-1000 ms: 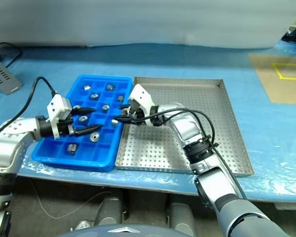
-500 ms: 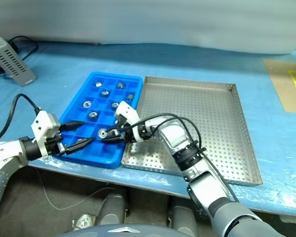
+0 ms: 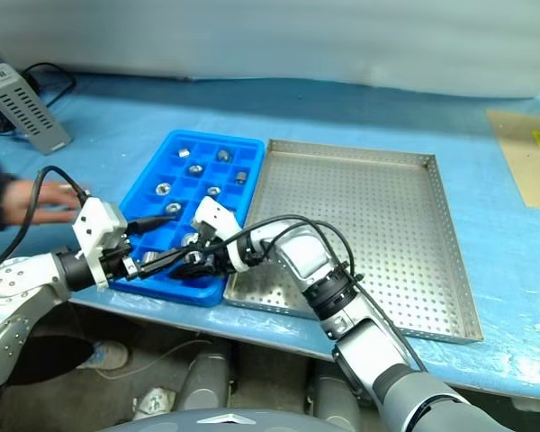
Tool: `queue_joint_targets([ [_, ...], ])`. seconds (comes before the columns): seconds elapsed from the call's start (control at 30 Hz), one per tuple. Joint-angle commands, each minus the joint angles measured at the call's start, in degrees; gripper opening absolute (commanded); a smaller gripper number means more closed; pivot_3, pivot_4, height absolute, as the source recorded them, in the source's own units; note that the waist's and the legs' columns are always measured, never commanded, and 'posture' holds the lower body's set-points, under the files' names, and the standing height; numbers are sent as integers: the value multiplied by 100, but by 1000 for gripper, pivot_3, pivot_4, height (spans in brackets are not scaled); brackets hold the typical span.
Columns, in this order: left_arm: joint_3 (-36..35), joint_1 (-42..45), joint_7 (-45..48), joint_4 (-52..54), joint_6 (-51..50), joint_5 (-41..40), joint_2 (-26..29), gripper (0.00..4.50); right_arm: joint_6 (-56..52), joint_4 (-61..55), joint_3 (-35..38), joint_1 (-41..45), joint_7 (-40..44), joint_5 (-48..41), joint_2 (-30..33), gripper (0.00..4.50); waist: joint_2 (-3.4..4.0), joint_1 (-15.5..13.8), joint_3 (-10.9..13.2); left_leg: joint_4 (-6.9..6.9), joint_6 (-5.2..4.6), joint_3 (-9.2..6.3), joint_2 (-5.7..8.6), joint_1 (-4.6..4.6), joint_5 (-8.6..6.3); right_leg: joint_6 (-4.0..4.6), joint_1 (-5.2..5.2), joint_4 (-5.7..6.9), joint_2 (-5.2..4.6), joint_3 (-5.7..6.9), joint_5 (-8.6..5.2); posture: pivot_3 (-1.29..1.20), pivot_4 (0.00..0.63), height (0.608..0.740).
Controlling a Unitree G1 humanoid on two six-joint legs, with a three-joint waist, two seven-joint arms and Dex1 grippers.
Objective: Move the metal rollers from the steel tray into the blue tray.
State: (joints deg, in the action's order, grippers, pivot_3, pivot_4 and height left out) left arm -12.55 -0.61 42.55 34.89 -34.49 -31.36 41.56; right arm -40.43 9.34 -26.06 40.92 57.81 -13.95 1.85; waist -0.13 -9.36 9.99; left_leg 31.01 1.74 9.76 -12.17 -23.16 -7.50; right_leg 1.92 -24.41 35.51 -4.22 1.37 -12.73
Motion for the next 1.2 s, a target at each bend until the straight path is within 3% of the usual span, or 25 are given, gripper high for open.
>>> queue_joint_targets([
  [0.03,69,66,-133,231,-6,-44,-28,3721,163,8,31,186,21,-24,-26,3574,0,10,0,0,1,0,2,1,1,-6,0,2,0,-1,-3,355,150,740],
  [0.33,340,394,-203,-40,56,66,-44,3721,455,153,271,101,-366,84,82,3574,-1,34,-1,1,10,3,17,0,6,11,1,7,0,0,6,282,150,740],
  [0.8,1100,1835,340,-1378,525,350,-232,3721,565,-198,1133,-171,-948,84,955,3574,-3,139,-2,16,39,4,21,2,25,12,4,20,2,-3,11,88,150,740],
  [1.2,1679,2671,848,-2735,1303,853,-835,3721,160,-1078,1724,-904,-1570,16,1508,3574,-4,364,-3,26,37,4,24,4,25,13,13,22,1,-4,13,-72,150,740],
])
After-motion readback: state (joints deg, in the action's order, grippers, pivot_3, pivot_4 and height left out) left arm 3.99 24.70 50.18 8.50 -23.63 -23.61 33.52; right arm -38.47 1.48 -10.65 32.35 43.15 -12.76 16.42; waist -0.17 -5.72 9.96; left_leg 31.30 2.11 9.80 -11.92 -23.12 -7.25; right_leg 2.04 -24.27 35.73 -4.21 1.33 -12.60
